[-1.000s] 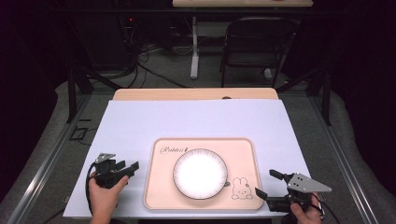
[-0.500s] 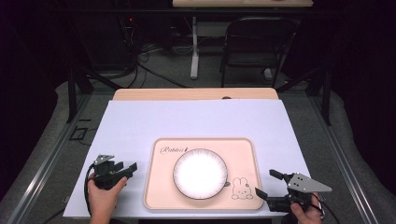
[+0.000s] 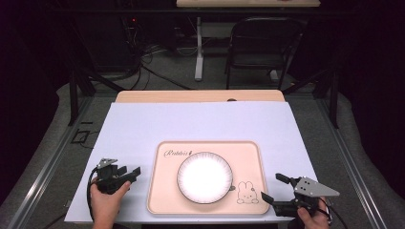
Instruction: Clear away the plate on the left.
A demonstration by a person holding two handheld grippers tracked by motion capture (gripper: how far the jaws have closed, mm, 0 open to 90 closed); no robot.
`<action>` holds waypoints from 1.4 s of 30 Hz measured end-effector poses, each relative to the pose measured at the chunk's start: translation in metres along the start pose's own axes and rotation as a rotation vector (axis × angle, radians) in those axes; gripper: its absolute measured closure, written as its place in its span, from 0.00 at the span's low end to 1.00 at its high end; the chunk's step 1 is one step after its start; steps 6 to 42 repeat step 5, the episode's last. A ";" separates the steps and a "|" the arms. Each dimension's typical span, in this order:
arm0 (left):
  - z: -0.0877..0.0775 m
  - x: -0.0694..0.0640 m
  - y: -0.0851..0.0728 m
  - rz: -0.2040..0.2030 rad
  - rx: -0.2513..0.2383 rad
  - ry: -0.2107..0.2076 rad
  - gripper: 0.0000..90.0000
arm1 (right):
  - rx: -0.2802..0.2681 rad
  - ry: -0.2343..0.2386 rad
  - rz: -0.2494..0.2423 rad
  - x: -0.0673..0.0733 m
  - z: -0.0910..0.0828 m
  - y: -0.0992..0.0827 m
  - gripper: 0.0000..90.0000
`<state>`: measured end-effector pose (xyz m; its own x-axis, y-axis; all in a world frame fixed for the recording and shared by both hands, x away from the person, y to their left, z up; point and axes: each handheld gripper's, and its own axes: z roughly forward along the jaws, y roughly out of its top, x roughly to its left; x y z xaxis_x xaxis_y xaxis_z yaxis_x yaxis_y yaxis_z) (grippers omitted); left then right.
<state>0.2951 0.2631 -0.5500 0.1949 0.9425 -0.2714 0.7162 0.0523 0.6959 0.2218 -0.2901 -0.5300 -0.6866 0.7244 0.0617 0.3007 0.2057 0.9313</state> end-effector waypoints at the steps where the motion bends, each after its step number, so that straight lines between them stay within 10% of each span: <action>1: 0.000 0.000 0.000 -0.001 0.002 -0.002 0.43 | 0.000 0.003 0.000 0.000 0.000 0.000 0.17; 42: 0.001 0.000 0.000 -0.002 0.003 -0.002 0.43 | 0.004 0.003 0.001 0.000 0.000 0.000 0.17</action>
